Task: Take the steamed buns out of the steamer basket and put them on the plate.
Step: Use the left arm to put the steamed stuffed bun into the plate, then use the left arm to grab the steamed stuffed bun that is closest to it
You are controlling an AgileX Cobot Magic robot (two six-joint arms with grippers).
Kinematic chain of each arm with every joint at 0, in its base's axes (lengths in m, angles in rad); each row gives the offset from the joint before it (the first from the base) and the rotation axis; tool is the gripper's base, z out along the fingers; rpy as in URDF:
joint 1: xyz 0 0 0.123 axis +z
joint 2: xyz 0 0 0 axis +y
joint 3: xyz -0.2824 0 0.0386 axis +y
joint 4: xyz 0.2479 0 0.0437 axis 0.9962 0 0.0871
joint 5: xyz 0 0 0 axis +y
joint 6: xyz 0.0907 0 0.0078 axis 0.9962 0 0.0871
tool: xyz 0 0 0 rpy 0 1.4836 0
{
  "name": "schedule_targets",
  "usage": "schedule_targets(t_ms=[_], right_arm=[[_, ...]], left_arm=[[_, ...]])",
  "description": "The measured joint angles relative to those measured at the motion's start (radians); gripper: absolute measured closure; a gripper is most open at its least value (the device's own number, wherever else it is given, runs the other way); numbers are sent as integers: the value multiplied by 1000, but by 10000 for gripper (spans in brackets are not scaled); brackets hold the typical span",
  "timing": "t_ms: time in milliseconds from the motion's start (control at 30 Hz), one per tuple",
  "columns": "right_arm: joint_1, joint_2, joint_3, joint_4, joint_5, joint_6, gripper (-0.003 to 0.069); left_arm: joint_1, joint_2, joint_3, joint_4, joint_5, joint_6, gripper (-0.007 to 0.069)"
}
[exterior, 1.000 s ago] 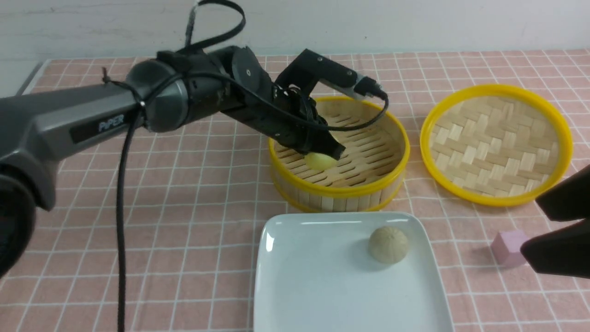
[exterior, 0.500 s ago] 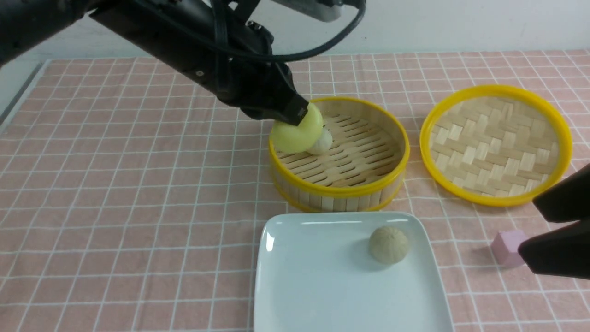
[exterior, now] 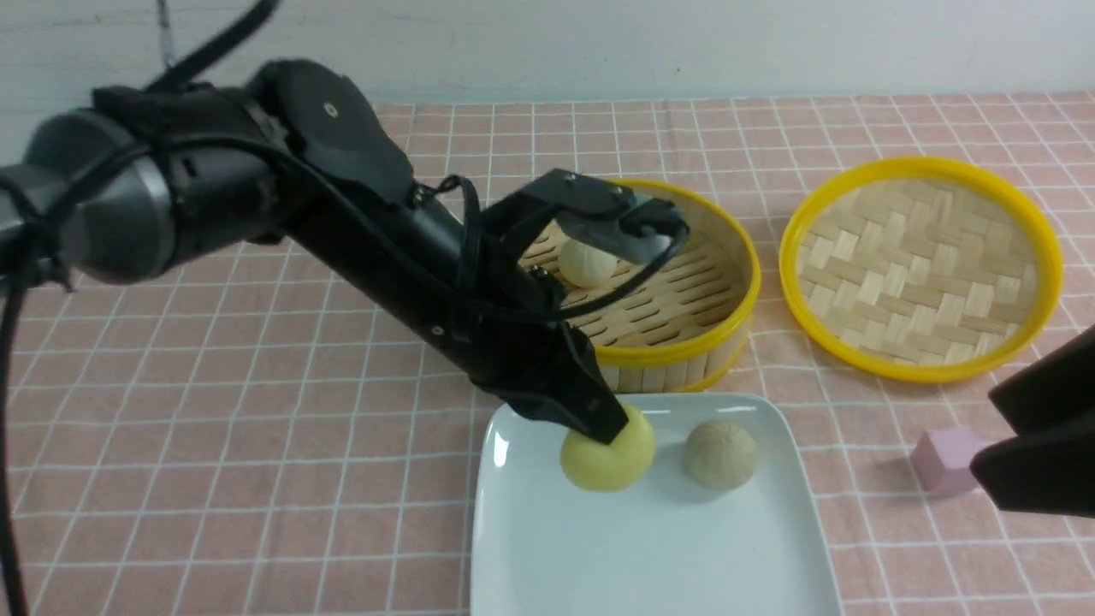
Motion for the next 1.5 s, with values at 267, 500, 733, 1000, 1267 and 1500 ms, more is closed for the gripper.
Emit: schedule_targets(t_ms=[267,500,733,1000,1267,1500], right_arm=[[0,0,0,-1,9,0,291],[0,0,0,-1,10,0,291],[0,0,0,-1,10,0,291],[0,0,0,2,10,0,291],[0,0,0,15,10,0,291],[0,0,0,18,10,0,291]], left_arm=[[-64,121,3,-27,-162,35,599],[-70,131,3,8,-305,76,598],[-70,147,3,1,-301,122,591],[-70,213,3,-3,-305,133,577],[-70,217,-2,-15,-285,140,392],[-70,217,-31,-35,-138,140,133]])
